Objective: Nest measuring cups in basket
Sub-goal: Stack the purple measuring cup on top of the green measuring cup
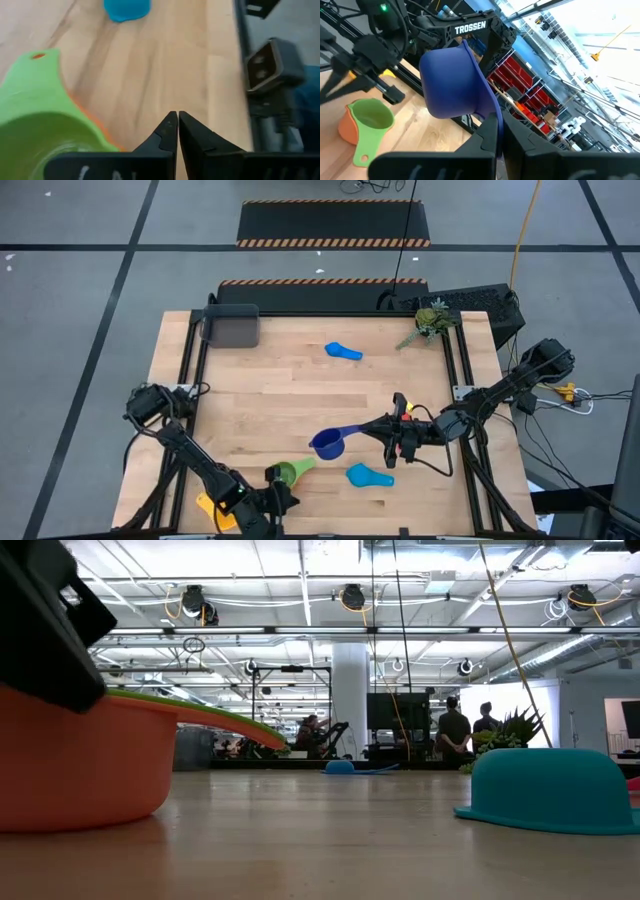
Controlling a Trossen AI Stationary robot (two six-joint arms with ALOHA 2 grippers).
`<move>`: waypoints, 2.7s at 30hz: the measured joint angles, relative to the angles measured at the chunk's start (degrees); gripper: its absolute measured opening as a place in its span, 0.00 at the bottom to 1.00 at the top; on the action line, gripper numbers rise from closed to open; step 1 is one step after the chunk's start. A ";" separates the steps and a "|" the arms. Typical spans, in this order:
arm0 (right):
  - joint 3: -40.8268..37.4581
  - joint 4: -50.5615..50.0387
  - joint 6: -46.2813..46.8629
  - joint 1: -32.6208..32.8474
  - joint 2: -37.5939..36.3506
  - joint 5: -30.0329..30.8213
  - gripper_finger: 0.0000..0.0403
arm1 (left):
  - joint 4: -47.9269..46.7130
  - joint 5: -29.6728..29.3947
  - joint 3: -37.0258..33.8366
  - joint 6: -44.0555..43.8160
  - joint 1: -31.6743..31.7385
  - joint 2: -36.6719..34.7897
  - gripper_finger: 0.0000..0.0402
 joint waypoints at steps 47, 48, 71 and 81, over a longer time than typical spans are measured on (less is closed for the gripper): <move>0.01 -3.14 13.81 -1.72 0.04 -0.15 0.00 | -31.62 -4.28 0.02 -3.97 7.55 -2.76 0.05; 0.01 -3.39 15.01 -1.99 0.04 -0.15 0.00 | -31.62 -4.30 0.02 -3.97 7.24 -3.76 0.04; 20.54 -6.45 2.64 -1.11 20.18 9.33 0.00 | -44.52 -29.73 0.09 -0.30 -4.76 -28.34 0.04; 29.45 -6.45 -10.61 -1.26 31.06 13.49 0.00 | -55.33 -35.91 0.08 -8.05 -4.72 -34.24 0.02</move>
